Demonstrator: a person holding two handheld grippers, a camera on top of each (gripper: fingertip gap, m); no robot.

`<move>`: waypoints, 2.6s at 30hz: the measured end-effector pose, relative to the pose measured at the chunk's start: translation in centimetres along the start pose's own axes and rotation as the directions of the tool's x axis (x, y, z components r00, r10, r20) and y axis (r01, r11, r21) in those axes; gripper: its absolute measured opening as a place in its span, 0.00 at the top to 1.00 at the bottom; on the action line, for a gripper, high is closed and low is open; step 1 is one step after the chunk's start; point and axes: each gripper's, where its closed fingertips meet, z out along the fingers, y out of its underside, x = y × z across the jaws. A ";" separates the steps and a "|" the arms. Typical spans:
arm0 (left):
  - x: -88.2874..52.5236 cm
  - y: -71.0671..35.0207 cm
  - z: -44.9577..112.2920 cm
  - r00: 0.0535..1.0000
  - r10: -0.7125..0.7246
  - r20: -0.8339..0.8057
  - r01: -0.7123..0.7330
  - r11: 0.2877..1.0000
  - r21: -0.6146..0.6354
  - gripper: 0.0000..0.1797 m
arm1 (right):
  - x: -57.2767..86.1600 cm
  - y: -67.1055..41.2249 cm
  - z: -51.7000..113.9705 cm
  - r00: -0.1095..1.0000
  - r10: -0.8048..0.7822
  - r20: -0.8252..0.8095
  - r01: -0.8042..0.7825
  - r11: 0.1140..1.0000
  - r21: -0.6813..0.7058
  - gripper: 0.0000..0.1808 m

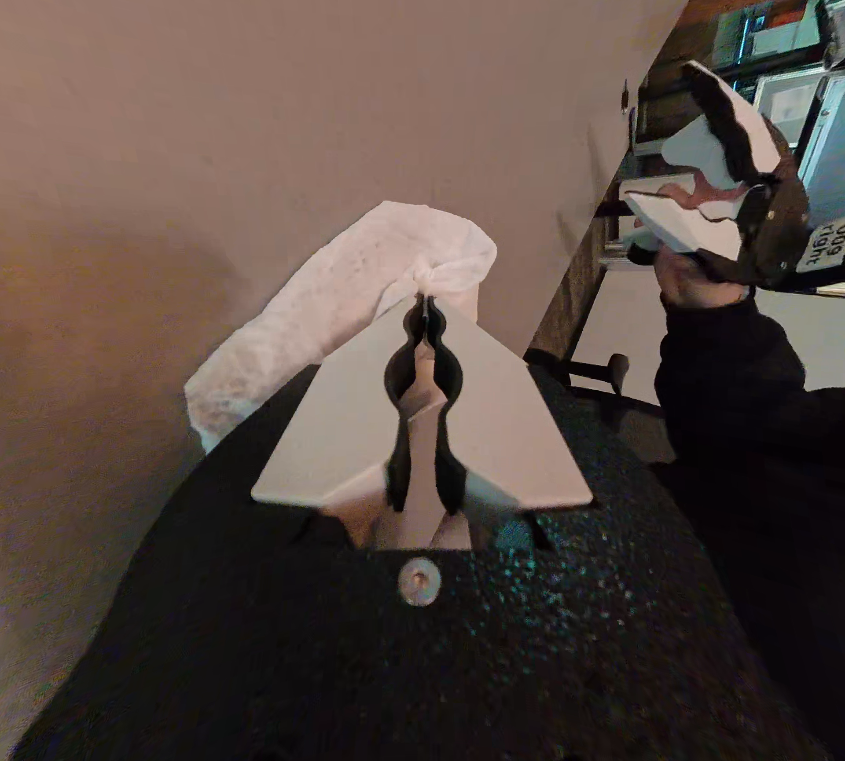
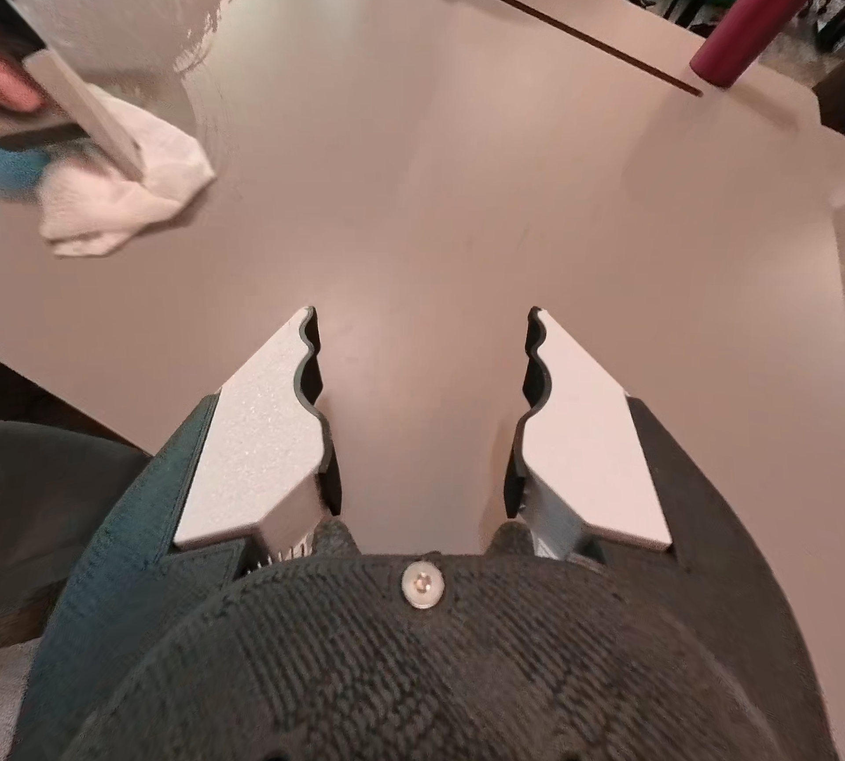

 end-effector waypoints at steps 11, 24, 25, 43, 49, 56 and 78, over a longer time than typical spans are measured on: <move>-8.0 -14.3 -6.2 0.984 -0.175 0.002 0.163 0.920 0.357 1.00 | -0.8 0.8 -2.2 0.997 0.069 0.040 -0.072 0.995 0.071 0.40; -7.6 -25.5 -1.7 0.989 -0.122 0.087 0.075 0.908 0.412 1.00 | -1.2 2.0 -4.7 0.994 0.089 -0.063 -0.085 0.994 0.066 0.31; -4.5 -24.0 2.0 0.997 -0.072 0.013 0.064 0.942 0.328 1.00 | -0.9 2.4 -4.7 0.991 0.103 -0.082 -0.098 0.994 0.057 0.31; 10.2 -19.4 15.3 0.771 0.636 -0.027 -0.613 0.731 -0.300 1.00 | 2.4 4.5 -6.7 0.967 0.126 -0.223 -0.124 0.992 0.025 0.66; 8.7 -19.7 15.7 0.466 0.885 -0.006 -0.853 0.448 -0.269 1.00 | 4.5 1.1 -4.1 0.982 0.097 -0.163 -0.086 0.994 0.071 0.85; 6.2 -27.0 18.0 0.370 0.907 0.203 -0.887 0.409 -0.212 1.00 | 4.7 1.9 -3.2 0.983 0.068 -0.171 -0.066 0.998 0.014 0.85; 9.6 -25.6 21.7 -0.676 0.686 0.270 -0.720 -0.537 -0.439 1.00 | 3.4 12.2 -11.4 0.855 0.242 -0.458 -0.297 0.953 -0.052 0.82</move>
